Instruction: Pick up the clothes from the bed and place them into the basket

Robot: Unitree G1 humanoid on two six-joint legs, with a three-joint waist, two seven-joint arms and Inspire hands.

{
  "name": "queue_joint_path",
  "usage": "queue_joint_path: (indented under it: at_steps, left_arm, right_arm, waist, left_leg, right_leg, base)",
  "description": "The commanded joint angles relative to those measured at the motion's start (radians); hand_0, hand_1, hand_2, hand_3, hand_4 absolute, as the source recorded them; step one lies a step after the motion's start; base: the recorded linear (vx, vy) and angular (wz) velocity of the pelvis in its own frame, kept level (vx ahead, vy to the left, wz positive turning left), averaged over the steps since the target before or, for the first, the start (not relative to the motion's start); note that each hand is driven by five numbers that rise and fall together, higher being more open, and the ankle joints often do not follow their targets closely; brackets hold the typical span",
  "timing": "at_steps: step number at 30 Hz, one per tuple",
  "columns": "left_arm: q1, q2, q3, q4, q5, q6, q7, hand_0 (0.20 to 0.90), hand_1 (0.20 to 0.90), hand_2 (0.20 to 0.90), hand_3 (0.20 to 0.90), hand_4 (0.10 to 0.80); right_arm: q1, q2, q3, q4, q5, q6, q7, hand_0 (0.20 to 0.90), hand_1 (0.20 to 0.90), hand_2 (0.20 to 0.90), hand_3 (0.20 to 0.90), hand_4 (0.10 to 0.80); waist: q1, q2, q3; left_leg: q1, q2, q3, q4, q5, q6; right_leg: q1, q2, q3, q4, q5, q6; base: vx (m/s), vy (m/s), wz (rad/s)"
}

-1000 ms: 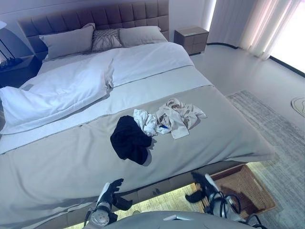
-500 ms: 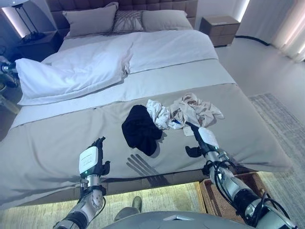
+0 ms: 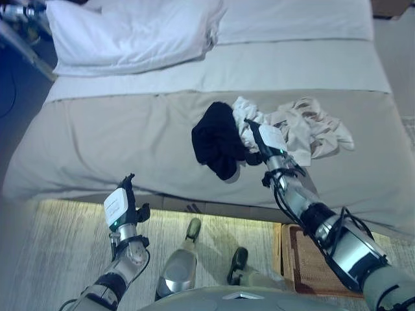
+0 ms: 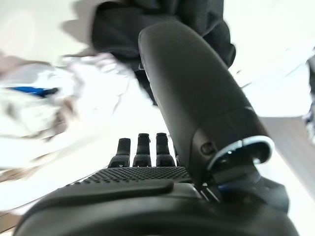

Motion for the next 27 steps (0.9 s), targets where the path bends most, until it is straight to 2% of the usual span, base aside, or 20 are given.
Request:
queue_joint_path:
  at_steps: [1,3,4,7,15,23,24,27]
  left_arm:
    - [-0.119,0.025,-0.017,-0.037,-0.043,-0.076,0.07,0.9,0.9,0.9,0.9,0.8]
    - [-0.12,0.025,-0.017,-0.036,-0.043,-0.076,0.07,0.9,0.9,0.9,0.9,0.8]
    - [-0.149,0.017,-0.034,-0.042,-0.052,-0.083,0.073,0.9,0.9,0.9,0.9,0.8]
    - [-0.171,0.018,-0.042,-0.043,-0.052,-0.095,0.068,0.9,0.9,0.9,0.9,0.8]
    - [-0.195,0.049,-0.06,-0.106,-0.063,-0.129,0.064,0.9,0.9,0.9,0.9,0.8]
    - [-0.218,0.067,-0.071,-0.182,-0.08,-0.168,0.074,0.9,0.9,0.9,0.9,0.8]
    - [-0.221,0.069,-0.076,-0.203,-0.082,-0.176,0.077,0.9,0.9,0.9,0.9,0.8]
    - [-0.226,0.072,-0.08,-0.221,-0.079,-0.185,0.08,0.9,0.9,0.9,0.9,0.8]
  right_arm:
    - [-0.199,0.006,0.036,-0.047,0.011,0.001,-0.043,0.9,0.9,0.9,0.9,0.8]
    - [-0.201,0.007,0.036,-0.046,0.011,0.001,-0.043,0.9,0.9,0.9,0.9,0.8]
    - [-0.276,0.02,0.06,-0.008,-0.007,0.021,-0.035,0.9,0.9,0.9,0.9,0.8]
    - [-0.33,0.037,0.077,0.044,-0.033,0.045,-0.019,0.9,0.9,0.9,0.9,0.8]
    - [-0.441,0.055,0.104,0.22,-0.057,0.1,0.035,0.9,0.9,0.9,0.9,0.8]
    - [-0.532,0.066,0.149,0.364,-0.094,0.234,0.192,0.9,0.9,0.9,0.9,0.8]
    - [-0.548,0.065,0.156,0.391,-0.103,0.282,0.239,0.9,0.9,0.9,0.9,0.8]
    - [-0.569,0.06,0.168,0.427,-0.125,0.333,0.288,0.9,0.9,0.9,0.9,0.8]
  waist:
    - [0.027,-0.037,0.043]
    - [0.027,-0.037,0.043]
    - [0.042,-0.035,0.067]
    - [0.059,-0.035,0.084]
    - [0.105,-0.026,0.115]
    - [0.134,0.001,0.16]
    - [0.14,0.01,0.173]
    - [0.146,0.019,0.189]
  left_leg:
    - [0.012,-0.07,0.021,0.031,-0.098,0.08]
    - [0.011,-0.07,0.021,0.032,-0.098,0.08]
    - [-0.014,-0.072,0.018,0.025,-0.089,0.076]
    - [-0.035,-0.077,0.011,0.019,-0.08,0.075]
    - [-0.089,-0.092,-0.013,0.024,-0.059,0.08]
    - [-0.141,-0.105,-0.011,0.061,-0.053,0.085]
    - [-0.153,-0.108,-0.01,0.069,-0.049,0.085]
    - [-0.163,-0.111,-0.007,0.075,-0.047,0.086]
  right_leg:
    - [-0.098,-0.089,0.05,0.128,0.029,0.002]
    - [-0.1,-0.09,0.05,0.129,0.029,0.002]
    - [-0.124,-0.092,0.037,0.131,0.034,0.006]
    - [-0.144,-0.095,0.024,0.135,0.036,0.012]
    - [-0.193,-0.108,-0.007,0.161,0.04,0.023]
    - [-0.246,-0.125,-0.023,0.221,0.032,0.03]
    - [-0.257,-0.128,-0.026,0.235,0.029,0.03]
    - [-0.273,-0.134,-0.026,0.26,0.019,0.032]
  base:
    - [-0.101,0.032,0.18]
    - [-0.081,0.035,0.18]
    - [-0.128,0.057,0.07]
    - [-0.08,0.029,0.02]
    - [-0.026,0.014,0.1]
    - [-0.012,0.046,0.04]
    - [-0.017,0.057,0.01]
    - [-0.014,0.04,0.03]
